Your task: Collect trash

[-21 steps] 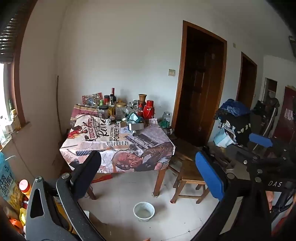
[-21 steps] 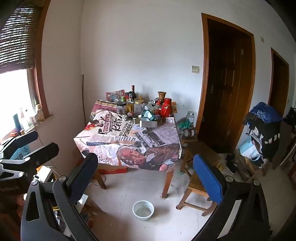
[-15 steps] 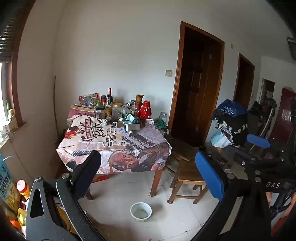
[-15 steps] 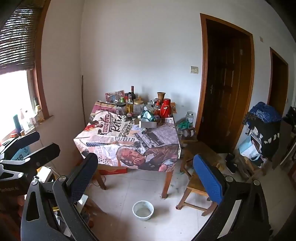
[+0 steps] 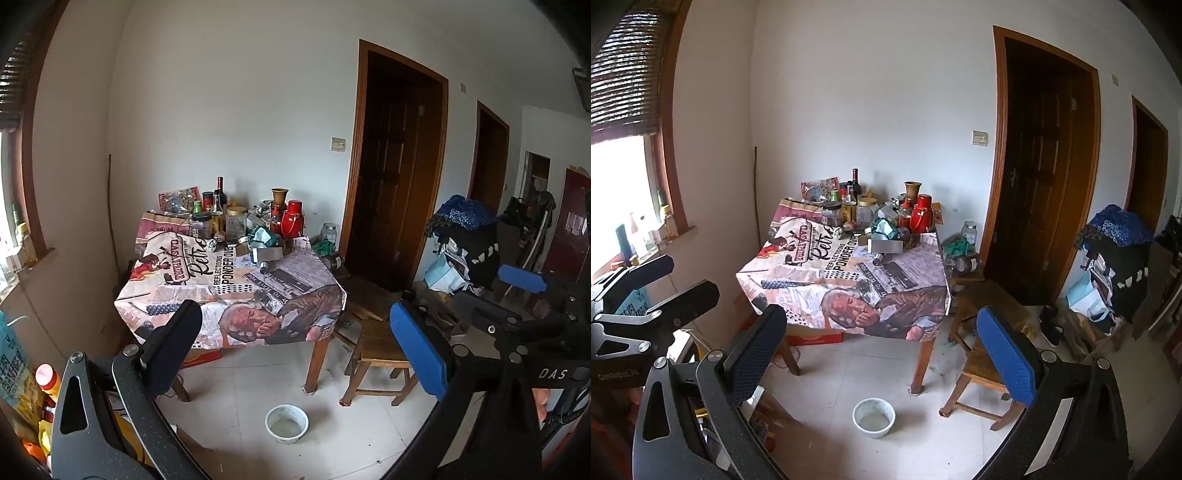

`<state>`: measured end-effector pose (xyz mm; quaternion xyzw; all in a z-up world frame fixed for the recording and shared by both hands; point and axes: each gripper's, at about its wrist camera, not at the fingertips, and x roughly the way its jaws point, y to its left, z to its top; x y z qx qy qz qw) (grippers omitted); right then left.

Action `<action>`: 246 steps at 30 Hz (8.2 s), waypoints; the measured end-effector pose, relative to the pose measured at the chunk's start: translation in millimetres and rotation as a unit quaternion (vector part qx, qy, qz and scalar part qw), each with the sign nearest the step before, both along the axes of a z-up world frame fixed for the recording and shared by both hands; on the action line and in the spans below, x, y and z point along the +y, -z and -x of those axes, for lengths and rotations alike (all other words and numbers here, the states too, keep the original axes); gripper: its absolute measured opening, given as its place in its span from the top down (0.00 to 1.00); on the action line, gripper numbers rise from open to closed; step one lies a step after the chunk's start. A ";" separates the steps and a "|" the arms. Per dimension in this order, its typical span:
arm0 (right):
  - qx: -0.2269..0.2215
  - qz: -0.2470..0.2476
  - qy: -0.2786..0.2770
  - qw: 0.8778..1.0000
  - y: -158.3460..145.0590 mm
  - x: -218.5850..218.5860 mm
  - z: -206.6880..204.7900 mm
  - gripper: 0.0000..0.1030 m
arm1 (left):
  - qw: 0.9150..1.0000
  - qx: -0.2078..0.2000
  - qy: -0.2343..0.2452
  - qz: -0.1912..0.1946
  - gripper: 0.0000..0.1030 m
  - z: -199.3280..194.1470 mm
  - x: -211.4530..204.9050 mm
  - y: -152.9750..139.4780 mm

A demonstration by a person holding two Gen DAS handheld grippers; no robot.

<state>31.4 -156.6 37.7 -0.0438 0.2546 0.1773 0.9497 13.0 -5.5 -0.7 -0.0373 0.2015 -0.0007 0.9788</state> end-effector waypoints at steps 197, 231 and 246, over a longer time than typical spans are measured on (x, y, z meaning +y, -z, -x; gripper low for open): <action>0.428 -0.005 0.027 0.903 331.1 148.0 -658.7 0.77 | 0.916 0.393 -0.031 0.078 0.73 -674.7 140.6 304.8; 0.163 -0.070 0.097 0.979 111.9 122.0 -450.8 0.85 | 0.986 0.142 0.057 0.072 0.73 -503.2 190.7 87.6; 0.127 -0.079 0.010 0.989 84.0 38.6 -342.6 0.85 | 0.992 0.091 0.005 0.086 0.73 -362.5 70.6 58.0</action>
